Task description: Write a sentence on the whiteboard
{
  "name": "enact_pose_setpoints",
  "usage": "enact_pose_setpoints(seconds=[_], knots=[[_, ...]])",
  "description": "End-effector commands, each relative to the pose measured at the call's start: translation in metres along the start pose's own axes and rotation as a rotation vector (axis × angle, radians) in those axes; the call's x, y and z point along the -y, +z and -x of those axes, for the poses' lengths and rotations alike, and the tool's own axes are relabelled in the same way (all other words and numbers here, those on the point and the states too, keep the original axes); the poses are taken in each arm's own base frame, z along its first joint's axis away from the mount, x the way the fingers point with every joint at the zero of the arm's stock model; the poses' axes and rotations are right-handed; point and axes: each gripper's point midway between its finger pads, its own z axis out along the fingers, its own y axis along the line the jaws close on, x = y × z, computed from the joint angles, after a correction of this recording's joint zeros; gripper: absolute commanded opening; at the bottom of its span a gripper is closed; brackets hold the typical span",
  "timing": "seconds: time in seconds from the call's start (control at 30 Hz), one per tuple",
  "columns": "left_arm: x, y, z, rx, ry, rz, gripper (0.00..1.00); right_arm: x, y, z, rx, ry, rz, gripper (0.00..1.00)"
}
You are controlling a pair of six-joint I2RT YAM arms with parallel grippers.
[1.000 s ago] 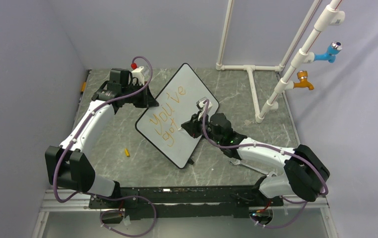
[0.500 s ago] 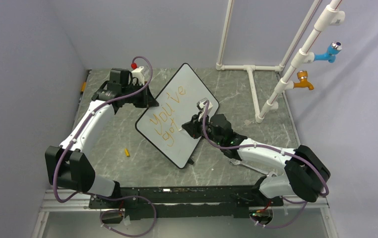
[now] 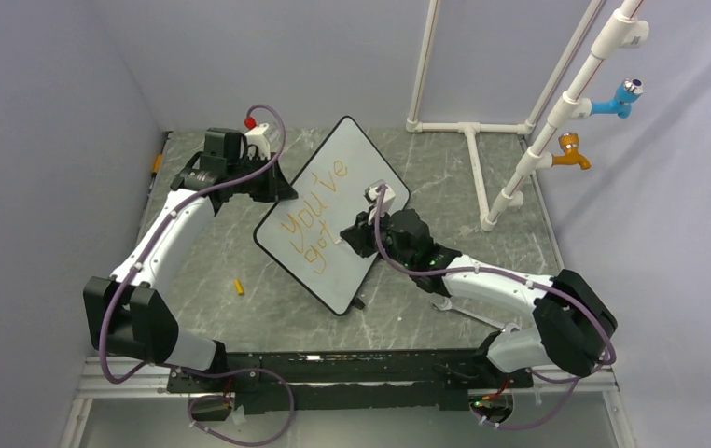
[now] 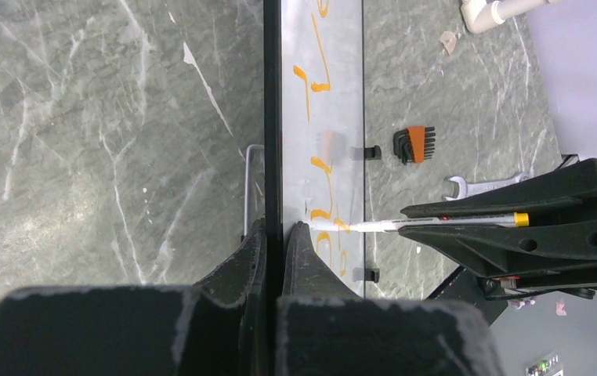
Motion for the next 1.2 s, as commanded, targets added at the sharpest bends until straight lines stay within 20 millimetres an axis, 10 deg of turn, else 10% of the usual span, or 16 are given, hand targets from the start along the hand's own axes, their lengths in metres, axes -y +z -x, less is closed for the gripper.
enact_pose_setpoints(seconds=[0.0,1.17], knots=[[-0.028,-0.012,0.014,0.061,0.137,0.158,0.0,0.008,0.008,0.005,-0.006,-0.032,-0.052,0.0],[-0.027,-0.015,0.015,0.068,0.142,0.16,0.0,-0.01,-0.008,0.073,0.123,-0.081,-0.023,0.0]])
